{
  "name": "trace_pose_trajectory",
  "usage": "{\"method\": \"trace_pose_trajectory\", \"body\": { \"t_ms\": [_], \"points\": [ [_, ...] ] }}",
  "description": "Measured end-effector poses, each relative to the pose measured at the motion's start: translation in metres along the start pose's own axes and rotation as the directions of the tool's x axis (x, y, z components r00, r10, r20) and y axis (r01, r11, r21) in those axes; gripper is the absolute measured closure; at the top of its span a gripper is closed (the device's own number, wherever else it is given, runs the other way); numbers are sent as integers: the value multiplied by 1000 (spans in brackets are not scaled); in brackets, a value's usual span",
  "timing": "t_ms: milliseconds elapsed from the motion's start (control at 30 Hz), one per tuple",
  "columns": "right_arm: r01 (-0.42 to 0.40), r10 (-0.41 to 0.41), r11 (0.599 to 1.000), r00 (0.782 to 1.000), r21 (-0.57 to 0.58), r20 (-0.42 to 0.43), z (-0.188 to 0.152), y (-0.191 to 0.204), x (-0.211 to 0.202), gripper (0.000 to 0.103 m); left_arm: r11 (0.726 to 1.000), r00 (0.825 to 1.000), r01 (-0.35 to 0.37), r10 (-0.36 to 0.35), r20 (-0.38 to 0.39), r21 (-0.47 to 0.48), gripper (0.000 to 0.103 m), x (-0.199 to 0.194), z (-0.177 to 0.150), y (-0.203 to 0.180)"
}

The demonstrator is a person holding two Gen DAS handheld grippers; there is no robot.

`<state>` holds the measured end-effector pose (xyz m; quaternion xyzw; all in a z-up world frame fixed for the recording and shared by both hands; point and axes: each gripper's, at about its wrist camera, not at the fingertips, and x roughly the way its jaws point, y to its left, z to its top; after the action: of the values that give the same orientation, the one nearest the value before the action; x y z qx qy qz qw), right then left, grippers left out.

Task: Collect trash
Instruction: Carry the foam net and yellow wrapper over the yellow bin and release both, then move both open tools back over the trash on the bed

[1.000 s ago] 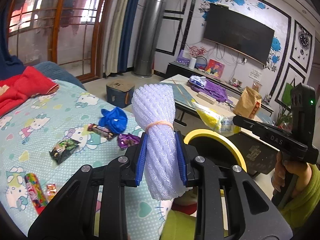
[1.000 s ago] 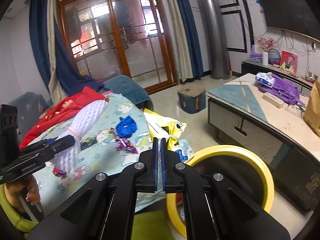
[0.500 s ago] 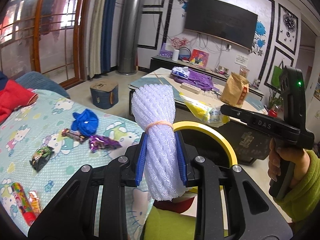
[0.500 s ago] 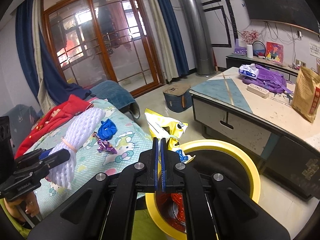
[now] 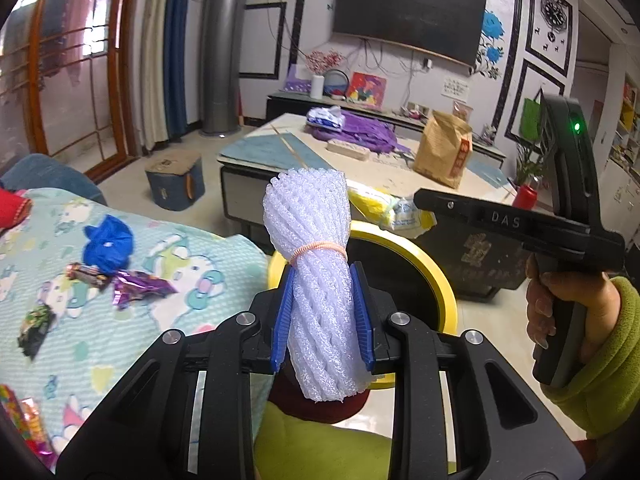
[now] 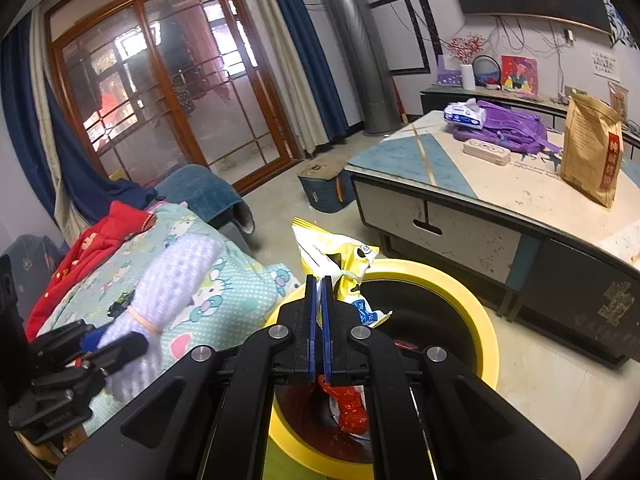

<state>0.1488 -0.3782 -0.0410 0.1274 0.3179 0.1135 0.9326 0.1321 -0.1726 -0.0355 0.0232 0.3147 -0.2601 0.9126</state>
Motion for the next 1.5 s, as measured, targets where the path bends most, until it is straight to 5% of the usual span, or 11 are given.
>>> {"method": "trace_pose_trajectory", "body": {
  "t_ms": [1033,1133,1200,1500],
  "points": [
    [47,-29,990,990,131,-139,-20,-63,36,99,994,968,103,-95,-234,23,79,97,-30,-25],
    [45,-25,988,991,150,-133,-19,-66,35,92,994,968,112,-104,-230,19,69,96,-29,-25],
    [58,-39,986,992,156,-120,-19,-68,32,66,994,971,110,-103,-216,20,55,92,-29,-25],
    [63,-53,988,996,138,-77,-13,-62,23,49,996,986,73,-79,-145,-52,11,72,-18,-10]
  ]
}}
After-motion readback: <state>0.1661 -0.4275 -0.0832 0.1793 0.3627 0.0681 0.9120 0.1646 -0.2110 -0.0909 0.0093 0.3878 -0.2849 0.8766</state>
